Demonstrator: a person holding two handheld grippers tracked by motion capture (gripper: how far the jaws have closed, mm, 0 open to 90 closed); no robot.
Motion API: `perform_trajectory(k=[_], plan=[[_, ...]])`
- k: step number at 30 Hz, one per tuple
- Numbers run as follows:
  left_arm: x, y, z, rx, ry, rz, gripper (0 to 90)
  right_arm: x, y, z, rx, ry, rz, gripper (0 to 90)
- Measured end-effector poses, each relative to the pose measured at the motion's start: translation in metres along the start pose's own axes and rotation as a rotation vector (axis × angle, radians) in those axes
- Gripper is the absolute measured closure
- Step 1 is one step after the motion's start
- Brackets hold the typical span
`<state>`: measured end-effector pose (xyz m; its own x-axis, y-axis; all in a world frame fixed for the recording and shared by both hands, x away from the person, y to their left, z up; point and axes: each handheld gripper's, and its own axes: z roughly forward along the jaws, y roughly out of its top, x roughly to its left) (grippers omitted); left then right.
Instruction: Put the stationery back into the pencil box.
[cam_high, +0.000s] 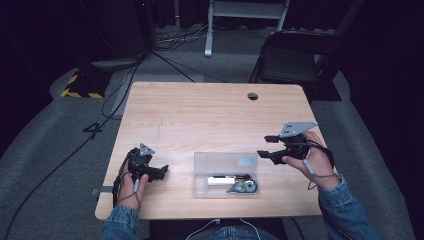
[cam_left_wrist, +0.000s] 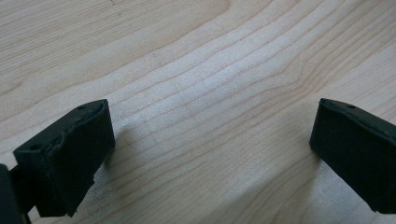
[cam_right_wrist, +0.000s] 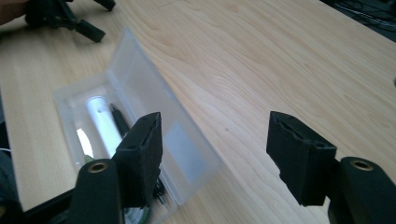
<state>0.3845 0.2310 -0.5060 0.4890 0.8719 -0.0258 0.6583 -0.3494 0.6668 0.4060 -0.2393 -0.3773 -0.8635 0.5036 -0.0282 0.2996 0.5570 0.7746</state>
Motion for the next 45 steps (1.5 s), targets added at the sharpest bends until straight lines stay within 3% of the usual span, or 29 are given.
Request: perform_trajectory(k=[6, 10, 25, 33, 45], plan=[[0.001, 0.0, 0.0, 0.0, -0.003, 0.002, 0.2, -0.02, -0.017, -0.01, -0.003, -0.055, 0.059, 36.6], [0.001, 0.0, 0.0, 0.001, -0.006, 0.008, 0.2, -0.03, -0.028, -0.01, 0.004, -0.097, 0.072, 36.4], [0.001, 0.0, 0.0, 0.0, -0.006, 0.007, 0.2, -0.052, -0.069, 0.008, -0.017, -0.168, 0.134, 35.7], [0.001, 0.0, 0.0, 0.001, -0.006, 0.009, 0.2, -0.056, -0.095, 0.024, 0.005, -0.175, 0.159, 35.5], [0.001, 0.0, 0.0, 0.0, -0.006, 0.008, 0.2, -0.063, -0.113, 0.042, 0.033, -0.169, 0.194, 33.1]])
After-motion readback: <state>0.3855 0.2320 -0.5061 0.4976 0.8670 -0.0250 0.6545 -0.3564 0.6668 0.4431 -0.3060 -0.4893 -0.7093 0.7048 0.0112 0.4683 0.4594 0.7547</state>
